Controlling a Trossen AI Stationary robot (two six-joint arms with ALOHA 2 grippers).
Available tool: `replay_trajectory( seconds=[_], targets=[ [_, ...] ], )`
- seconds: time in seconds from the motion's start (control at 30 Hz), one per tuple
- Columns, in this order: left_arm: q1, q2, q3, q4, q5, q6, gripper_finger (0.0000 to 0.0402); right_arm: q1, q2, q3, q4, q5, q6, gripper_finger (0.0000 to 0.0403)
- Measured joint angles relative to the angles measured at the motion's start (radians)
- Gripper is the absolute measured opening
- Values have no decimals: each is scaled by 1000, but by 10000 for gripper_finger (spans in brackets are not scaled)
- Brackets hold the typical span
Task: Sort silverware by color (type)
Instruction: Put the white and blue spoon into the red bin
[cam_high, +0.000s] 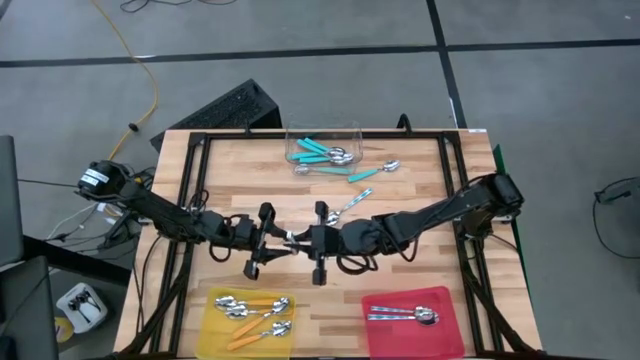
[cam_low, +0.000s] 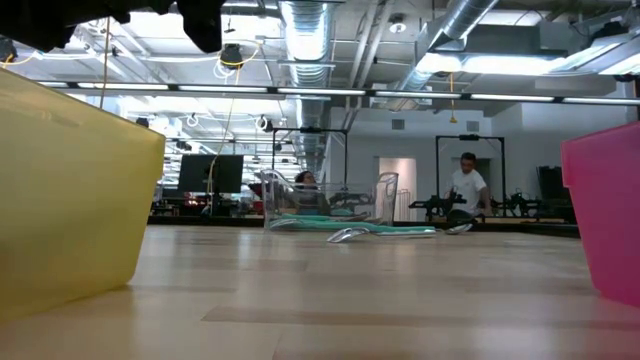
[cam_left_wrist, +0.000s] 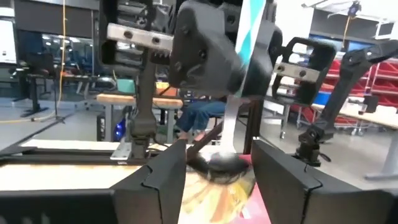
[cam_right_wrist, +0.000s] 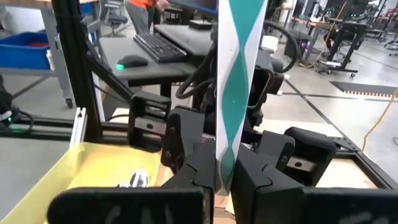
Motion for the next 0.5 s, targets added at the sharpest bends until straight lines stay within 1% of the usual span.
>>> replay_trajectory(
  seconds=[0.37, 0.43, 0.5],
  targets=[
    [0, 0, -2, -46, 4, -17, 168, 5, -44, 2, -36, 2, -29, 45],
    [0, -2, -2, -47, 7, -26, 168, 5, -62, 1, -75, 4, -29, 45],
    [0, -3, -1, -48, 7, -36, 168, 5, -63, 1, -79, 4, -29, 45]
  ],
)
